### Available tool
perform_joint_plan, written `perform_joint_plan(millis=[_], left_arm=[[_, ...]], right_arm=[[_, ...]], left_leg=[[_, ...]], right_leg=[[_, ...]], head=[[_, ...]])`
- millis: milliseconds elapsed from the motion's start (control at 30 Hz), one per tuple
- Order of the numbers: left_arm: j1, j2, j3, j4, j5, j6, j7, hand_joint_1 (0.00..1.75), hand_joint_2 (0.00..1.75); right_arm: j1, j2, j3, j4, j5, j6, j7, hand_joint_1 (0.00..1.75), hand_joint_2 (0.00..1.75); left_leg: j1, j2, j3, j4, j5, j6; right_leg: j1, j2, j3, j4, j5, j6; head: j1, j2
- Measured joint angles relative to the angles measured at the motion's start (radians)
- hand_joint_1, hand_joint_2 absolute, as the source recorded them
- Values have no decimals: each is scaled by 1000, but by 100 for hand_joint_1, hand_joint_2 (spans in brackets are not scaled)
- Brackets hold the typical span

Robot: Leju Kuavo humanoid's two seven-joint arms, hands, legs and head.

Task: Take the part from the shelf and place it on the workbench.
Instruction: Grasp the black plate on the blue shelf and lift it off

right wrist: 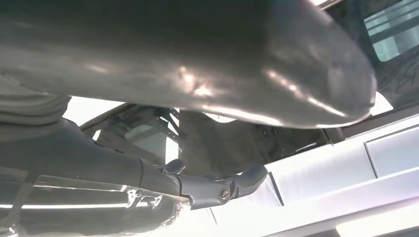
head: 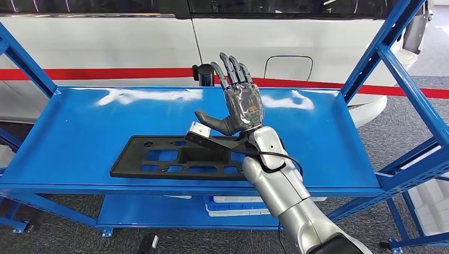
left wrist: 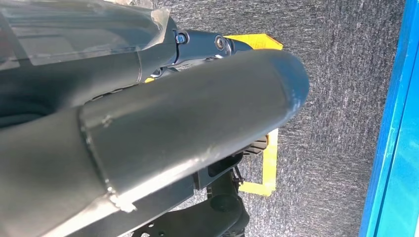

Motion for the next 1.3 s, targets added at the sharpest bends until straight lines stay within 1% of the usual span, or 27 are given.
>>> perform_joint_plan(millis=[67,133,267,400,533,633,700,867,1000,1100,1300], left_arm=[[1,0,1,0,4,2,-6,0,0],[6,0,2,0,6,14,-25,0,0],[22,2,4,0,11,64,-65,0,0],[33,4,9,0,8,124,-92,0,0],[33,12,12,-1,8,116,-97,0,0],[32,16,17,-2,19,97,-98,0,0],[31,17,20,-2,25,94,-101,0,0],[31,20,27,-2,32,88,-105,0,0],[30,21,32,-2,30,75,-103,0,0],[25,21,33,-3,22,67,-97,0,0],[17,21,33,-5,15,60,-92,0,0]], right_arm=[[32,-13,-2,-51,1,1,-1,0,0],[85,-36,-3,-134,1,7,-4,0,0],[206,-101,-3,-306,-12,15,-12,0,0],[342,-180,-3,-476,-6,5,-23,0,0],[486,-269,-2,-648,13,-14,-35,0,0],[555,-320,-2,-739,3,-20,-45,0,0],[582,-346,-2,-780,-3,-21,-51,0,0],[626,-390,-2,-855,-4,-18,-61,0,0],[654,-416,6,-880,18,13,-70,0,0],[658,-423,33,-868,37,39,-75,0,0],[644,-419,79,-816,50,52,-75,0,0]], left_leg=[[0,0,0,0,0,0],[0,-1,0,0,0,0],[0,-1,-1,0,-1,0],[-1,-3,-1,0,-2,1],[0,-3,-1,0,-3,0],[0,-3,0,-1,-4,-1],[0,-3,0,-1,-4,-1],[0,-3,1,-2,-4,-1],[0,-3,2,-2,-4,-1],[0,-3,2,-2,-4,-1],[0,-2,2,-2,-4,-1]], right_leg=[[0,0,0,0,0,0],[0,0,0,0,-1,0],[0,0,0,0,-2,1],[0,-1,0,-1,-3,2],[0,-2,1,-1,-4,1],[0,-1,1,-1,-4,1],[0,-1,1,-1,-4,1],[0,-1,2,-1,-4,1],[0,-1,2,-1,-4,1],[0,-1,2,-1,-4,1],[0,0,3,-1,-4,1]], head=[[0,0],[0,0],[0,0],[0,0],[0,0],[0,0],[0,0],[0,0],[0,0],[0,0],[0,0]])
